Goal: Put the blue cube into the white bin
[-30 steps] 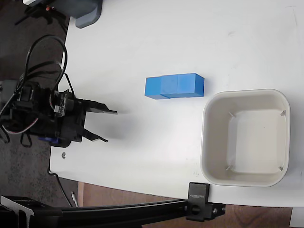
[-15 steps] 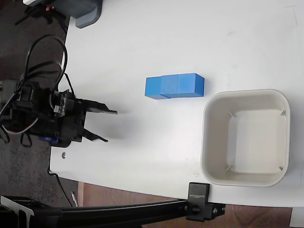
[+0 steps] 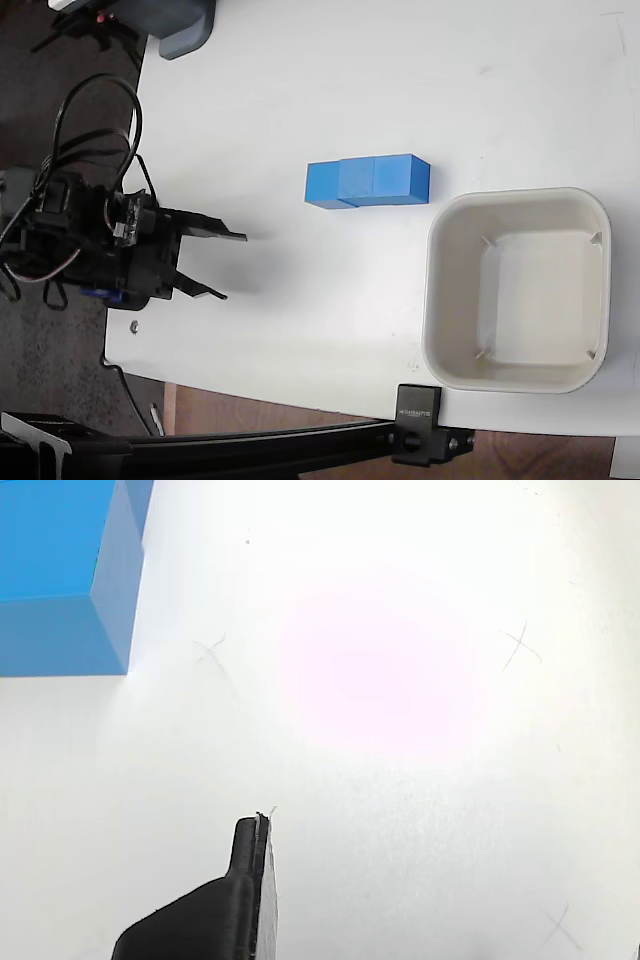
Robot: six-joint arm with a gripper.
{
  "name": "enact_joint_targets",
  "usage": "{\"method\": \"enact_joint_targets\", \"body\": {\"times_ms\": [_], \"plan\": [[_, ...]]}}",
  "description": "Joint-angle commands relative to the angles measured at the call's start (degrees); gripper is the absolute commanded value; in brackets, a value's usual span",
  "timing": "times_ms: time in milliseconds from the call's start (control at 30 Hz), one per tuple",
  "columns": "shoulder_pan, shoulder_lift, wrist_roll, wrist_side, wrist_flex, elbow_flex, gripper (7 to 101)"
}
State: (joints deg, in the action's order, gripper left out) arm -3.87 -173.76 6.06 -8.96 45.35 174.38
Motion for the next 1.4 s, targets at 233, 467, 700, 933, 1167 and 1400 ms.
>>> {"method": "enact_joint_targets", "body": {"times_ms": [233, 467, 700, 933, 1167, 1400], "plan": [[0.0, -1.23, 0.09, -0.62, -1.14, -2.81, 100.3], [0.0, -1.23, 0.09, -0.62, -1.14, -2.81, 100.3], [0.0, -1.23, 0.53, -1.67, -1.23, -2.81, 100.3], [0.09, -1.23, 1.23, -2.64, -1.14, -2.81, 100.3], [2.81, -0.88, 0.53, -0.26, -0.26, -6.59, 100.3], [4.31, 14.85, -1.76, 0.44, -2.02, -18.63, 100.3]]}}
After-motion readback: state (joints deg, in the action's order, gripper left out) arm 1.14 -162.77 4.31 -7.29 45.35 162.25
